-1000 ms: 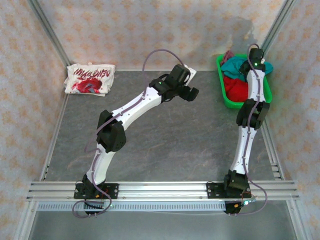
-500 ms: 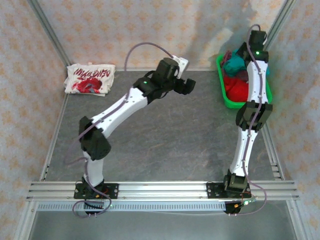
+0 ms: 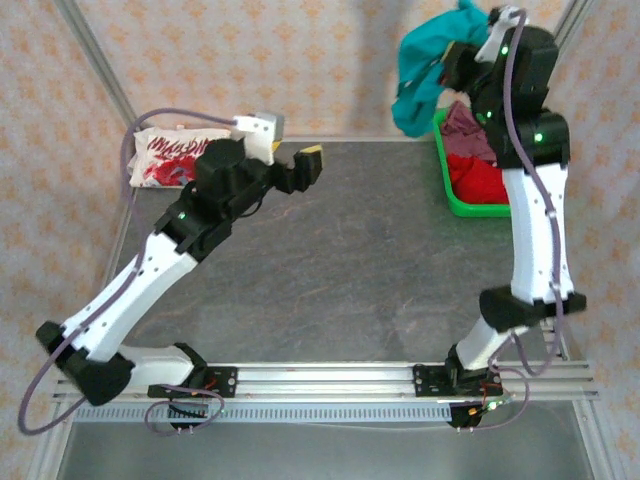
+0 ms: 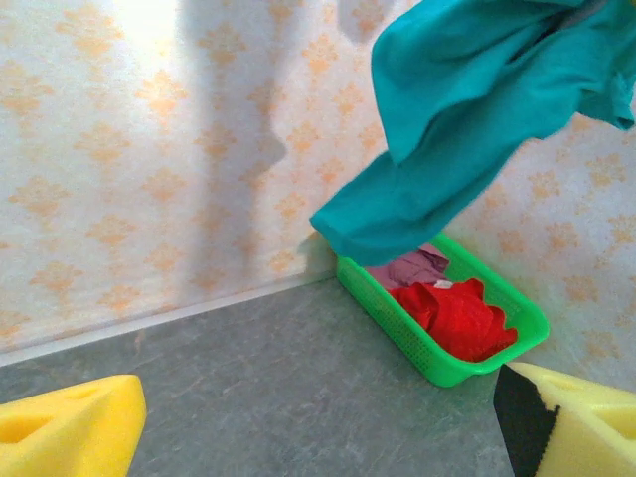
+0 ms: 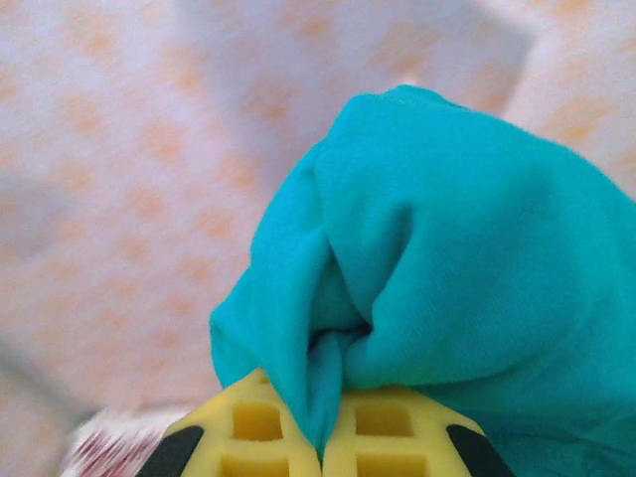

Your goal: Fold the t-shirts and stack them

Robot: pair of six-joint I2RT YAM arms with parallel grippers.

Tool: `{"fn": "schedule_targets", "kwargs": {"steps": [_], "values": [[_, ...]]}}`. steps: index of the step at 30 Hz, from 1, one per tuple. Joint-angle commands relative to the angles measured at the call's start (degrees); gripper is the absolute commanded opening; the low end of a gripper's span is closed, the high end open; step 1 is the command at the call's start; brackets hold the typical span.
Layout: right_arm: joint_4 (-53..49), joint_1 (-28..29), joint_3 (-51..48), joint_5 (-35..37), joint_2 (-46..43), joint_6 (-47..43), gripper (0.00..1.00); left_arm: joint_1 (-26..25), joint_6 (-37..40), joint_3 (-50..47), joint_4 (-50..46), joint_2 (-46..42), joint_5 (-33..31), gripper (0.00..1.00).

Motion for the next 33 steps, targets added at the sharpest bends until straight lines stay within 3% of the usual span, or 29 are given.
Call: {"fn": "schedule_targets", "kwargs": {"steps": [1,4,8,9,10,13,17,22,26,29,33], "values": [[10.60,4.82,-17.75,-9.01,-8.53,5.14,0.00,2.25,-0.13,-7.08,3.28,-5.99,-1.91,0.92],[22.38,7.49,-36.10,-9.15,-14.98,13.22,0.00,4.35,-0.43,-12.90,1.80,-9.40,-1.52,0.92],[34.17,7.89,-54.04,-9.00,-13.73,24.39,0.24,5.80,0.37,-20.75,2.01,-11.22,-2.65,0.92],[34.38,7.86,-56.07,-7.71,-11.36,24.79,0.36,6.48,0.27,-22.93,2.79,-10.95,-2.70,0.92],[32.26,7.89,-56.44,-5.91,-8.51,24.22,0.43,7.08,0.18,-24.84,3.42,-10.19,-2.59,0.92],[25.45,7.62,-55.05,-1.86,-1.64,20.26,0.50,8.19,0.11,-27.20,2.85,-5.62,-0.24,0.92],[24.14,6.92,-57.52,-1.35,0.13,17.99,0.52,7.73,1.44,-27.47,1.14,1.39,6.18,0.91],[23.48,5.96,-60.53,-2.68,1.65,15.14,0.54,5.52,3.32,-29.29,3.92,8.20,7.00,0.91],[23.17,5.26,-60.16,-4.03,5.29,14.01,0.55,5.59,4.20,-26.01,4.77,15.67,4.06,0.87],[21.28,5.27,-58.16,-4.31,8.55,13.94,0.56,5.56,4.58,-21.86,6.85,21.13,6.20,0.82],[18.94,4.35,-58.07,0.86,11.32,14.95,0.60,4.11,4.22,-16.14,8.84,28.60,9.15,0.81]]}}
